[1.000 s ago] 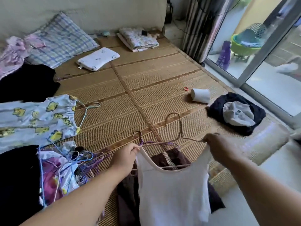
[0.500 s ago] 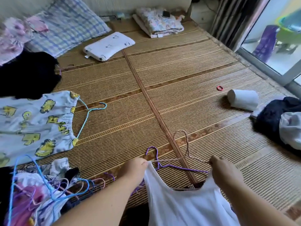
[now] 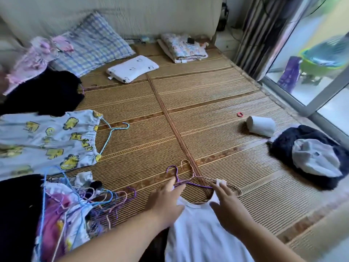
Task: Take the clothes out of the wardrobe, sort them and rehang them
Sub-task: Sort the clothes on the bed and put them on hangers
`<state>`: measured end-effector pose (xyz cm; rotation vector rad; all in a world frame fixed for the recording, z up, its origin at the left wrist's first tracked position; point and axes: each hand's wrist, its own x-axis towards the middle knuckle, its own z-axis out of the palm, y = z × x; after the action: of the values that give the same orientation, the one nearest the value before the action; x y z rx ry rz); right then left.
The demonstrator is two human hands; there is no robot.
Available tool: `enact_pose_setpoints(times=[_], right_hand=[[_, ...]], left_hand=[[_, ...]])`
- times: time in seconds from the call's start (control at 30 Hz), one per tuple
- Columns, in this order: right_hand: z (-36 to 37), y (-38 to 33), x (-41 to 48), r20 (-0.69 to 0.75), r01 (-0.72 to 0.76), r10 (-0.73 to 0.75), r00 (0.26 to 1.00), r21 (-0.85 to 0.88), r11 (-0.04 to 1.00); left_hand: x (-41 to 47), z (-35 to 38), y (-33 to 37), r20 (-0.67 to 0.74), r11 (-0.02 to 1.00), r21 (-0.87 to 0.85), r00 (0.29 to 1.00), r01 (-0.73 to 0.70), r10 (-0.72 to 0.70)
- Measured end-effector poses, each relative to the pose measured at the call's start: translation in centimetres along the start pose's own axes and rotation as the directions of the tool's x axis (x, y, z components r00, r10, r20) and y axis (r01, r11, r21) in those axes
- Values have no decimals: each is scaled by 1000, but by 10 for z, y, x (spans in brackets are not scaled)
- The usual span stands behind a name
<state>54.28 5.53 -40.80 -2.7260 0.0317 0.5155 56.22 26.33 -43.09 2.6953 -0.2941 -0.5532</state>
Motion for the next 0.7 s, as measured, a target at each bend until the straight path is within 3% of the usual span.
enact_pose_setpoints(times=[0.13,0.23,0.43,0.7], right_hand=[[-10,-35,-82,44,78,-74,996,-93,993],[-10,-72,-150,-5,147,-150,989,-165,975],[26,-153,-248,55,220,-219,974,-23,975],[84,-260,-290,150,330,-328,933,12,944]], left_hand=[[-90,-11,5,-98,998,30,993,-63,65],[-174,-19,-2,-146,999,-9,988,-51,50],[-321,-22,-47,-107,999,-4,993,45,-45],[-429,-55,-131,-198,973,-57,953,224,-231]])
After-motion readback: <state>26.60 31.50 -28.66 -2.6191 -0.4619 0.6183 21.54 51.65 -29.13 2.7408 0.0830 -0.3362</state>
